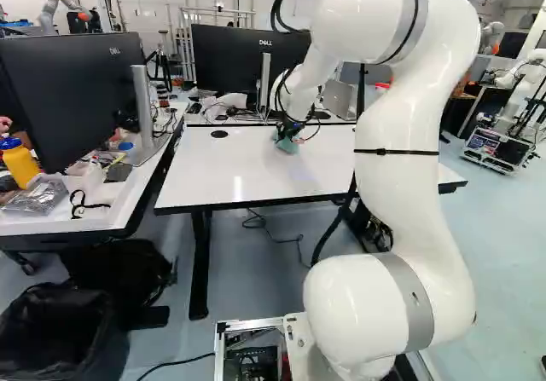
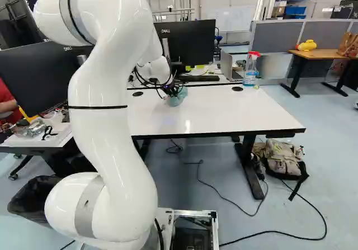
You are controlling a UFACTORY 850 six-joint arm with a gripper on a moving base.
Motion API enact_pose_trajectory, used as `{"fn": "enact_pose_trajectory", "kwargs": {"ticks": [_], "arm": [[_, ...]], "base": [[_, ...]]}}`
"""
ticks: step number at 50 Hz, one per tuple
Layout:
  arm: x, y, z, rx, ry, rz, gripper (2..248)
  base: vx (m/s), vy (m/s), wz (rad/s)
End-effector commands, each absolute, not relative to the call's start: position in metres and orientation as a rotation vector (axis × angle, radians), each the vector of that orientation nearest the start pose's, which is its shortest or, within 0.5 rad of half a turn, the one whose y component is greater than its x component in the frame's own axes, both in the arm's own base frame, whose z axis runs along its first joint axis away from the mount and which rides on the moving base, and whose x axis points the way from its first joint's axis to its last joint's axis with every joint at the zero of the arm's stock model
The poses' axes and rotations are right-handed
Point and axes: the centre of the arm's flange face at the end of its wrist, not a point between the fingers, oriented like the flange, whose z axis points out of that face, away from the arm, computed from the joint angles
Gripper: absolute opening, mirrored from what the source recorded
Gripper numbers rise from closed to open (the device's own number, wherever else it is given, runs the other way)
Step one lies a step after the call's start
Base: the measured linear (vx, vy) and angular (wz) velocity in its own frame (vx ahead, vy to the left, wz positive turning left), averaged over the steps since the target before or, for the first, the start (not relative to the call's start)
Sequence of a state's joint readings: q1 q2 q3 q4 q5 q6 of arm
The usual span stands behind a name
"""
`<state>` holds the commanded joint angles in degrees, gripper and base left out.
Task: Clean the table with the green towel
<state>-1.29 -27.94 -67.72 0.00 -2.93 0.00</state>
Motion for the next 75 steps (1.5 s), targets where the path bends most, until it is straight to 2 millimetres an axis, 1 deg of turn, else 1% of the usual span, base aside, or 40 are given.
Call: {"fn": "enact_pose_trajectory", "kwargs": {"ticks": [39,47,55,75], "arm": [[0.577,-0.074,0.408,-3.026,0.194,-0.959,39],[0.576,-0.074,0.409,-3.026,0.194,-0.960,39],[0.572,-0.074,0.417,-3.021,0.195,-0.976,39],[0.530,-0.073,0.443,-3.012,0.206,-1.015,39]], "base": [[0.000,0.000,0.000],[0.000,0.000,0.000],[0.000,0.000,0.000],[0.000,0.000,0.000]]}}
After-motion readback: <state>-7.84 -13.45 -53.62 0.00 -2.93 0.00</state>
